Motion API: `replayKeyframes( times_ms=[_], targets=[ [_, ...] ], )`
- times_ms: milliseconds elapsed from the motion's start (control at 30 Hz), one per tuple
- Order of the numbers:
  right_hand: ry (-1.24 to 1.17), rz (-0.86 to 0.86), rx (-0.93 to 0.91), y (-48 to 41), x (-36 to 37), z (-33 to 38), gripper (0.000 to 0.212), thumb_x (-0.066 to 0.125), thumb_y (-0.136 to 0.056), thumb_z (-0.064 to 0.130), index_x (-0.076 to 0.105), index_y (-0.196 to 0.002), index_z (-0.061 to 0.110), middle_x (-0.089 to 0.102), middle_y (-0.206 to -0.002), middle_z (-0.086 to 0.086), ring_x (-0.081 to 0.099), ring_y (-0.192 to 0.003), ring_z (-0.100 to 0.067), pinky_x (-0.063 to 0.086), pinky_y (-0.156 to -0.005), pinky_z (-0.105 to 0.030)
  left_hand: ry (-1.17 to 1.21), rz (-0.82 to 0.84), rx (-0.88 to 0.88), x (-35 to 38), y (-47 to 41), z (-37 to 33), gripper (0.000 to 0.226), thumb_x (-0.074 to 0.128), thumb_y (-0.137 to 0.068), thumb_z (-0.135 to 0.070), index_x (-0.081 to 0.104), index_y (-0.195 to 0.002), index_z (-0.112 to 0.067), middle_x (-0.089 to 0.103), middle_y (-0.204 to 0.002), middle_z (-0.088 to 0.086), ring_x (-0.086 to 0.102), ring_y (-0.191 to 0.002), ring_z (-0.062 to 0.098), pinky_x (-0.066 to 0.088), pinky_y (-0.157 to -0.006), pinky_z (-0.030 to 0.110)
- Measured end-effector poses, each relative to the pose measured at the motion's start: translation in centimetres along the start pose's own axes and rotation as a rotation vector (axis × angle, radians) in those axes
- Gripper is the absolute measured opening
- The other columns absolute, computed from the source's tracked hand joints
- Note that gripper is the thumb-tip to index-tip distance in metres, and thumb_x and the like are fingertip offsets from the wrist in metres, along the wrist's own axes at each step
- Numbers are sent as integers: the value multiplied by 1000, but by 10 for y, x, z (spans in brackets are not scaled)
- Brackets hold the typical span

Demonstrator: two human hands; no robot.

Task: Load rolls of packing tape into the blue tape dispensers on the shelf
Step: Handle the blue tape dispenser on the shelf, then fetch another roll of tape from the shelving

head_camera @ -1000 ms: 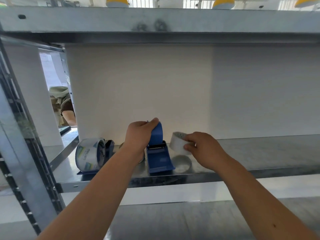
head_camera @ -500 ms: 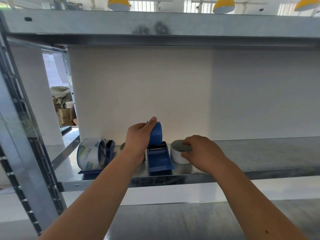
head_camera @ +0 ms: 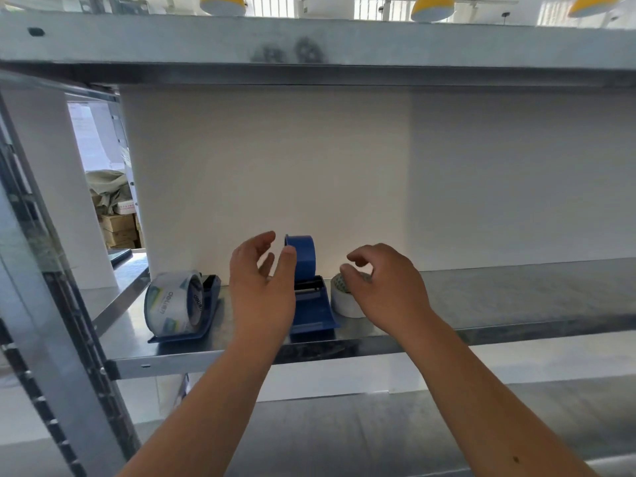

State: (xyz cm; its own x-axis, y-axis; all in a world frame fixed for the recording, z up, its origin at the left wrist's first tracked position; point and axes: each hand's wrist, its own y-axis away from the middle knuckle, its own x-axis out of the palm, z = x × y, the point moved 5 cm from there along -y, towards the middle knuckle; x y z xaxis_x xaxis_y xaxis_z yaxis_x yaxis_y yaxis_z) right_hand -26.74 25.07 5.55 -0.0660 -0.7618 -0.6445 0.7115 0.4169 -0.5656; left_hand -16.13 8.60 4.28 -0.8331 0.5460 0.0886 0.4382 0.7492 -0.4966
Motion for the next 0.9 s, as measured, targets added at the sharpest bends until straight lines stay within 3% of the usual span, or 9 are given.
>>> replayKeyframes(
  times_ms=[67,167,267,367,600,733,900],
  targets=[
    [-163,-68,2,9,-7,5,34,64,-98,40,67,-130,28,68,-120,9,62,-97,-9,57,-88,-35,25,41,140,2,13,-16,31,65,-100,-23,57,-118,-47,59,-134,-9,59,-125,3,46,-102,12],
    [-264,-111,17,27,-17,11,45,64,-97,46,56,-141,38,64,-125,15,61,-100,-5,55,-85,-27,25,147,239,8,36,-31,32,62,-99,-28,55,-127,-42,59,-134,-12,58,-128,4,45,-107,17],
    [-405,-116,72,58,-27,11,44,62,-98,49,56,-141,44,64,-126,23,62,-110,-2,53,-87,-20,87,262,211,18,66,-37,37,58,-95,-41,56,-132,-36,61,-138,-11,57,-131,2,46,-107,17],
    [-620,-155,135,92,-39,8,40,63,-99,40,59,-139,42,64,-131,27,60,-120,3,51,-90,-13,159,345,162,35,87,-37,35,58,-96,-40,58,-130,-35,62,-136,-13,57,-129,-1,47,-107,18],
    [-719,-534,398,162,-96,-43,47,60,-91,42,63,-137,37,65,-140,21,60,-130,-2,48,-115,-43,333,604,17,109,139,-46,37,59,-95,-40,63,-131,-31,63,-135,-18,56,-129,-3,47,-103,15],
    [-676,-697,474,209,-151,-71,47,68,-92,41,63,-138,34,66,-141,19,59,-133,-4,45,-117,-47,439,822,-79,155,195,-60,33,64,-96,-37,63,-130,-40,62,-137,-22,55,-130,-4,46,-102,17],
    [-587,-856,497,267,-223,-101,41,61,-92,40,65,-133,41,66,-141,19,59,-134,-6,46,-116,-49,541,1014,-153,209,265,-89,29,65,-99,-38,67,-128,-42,65,-134,-25,55,-129,-6,42,-102,19]
  ],
)
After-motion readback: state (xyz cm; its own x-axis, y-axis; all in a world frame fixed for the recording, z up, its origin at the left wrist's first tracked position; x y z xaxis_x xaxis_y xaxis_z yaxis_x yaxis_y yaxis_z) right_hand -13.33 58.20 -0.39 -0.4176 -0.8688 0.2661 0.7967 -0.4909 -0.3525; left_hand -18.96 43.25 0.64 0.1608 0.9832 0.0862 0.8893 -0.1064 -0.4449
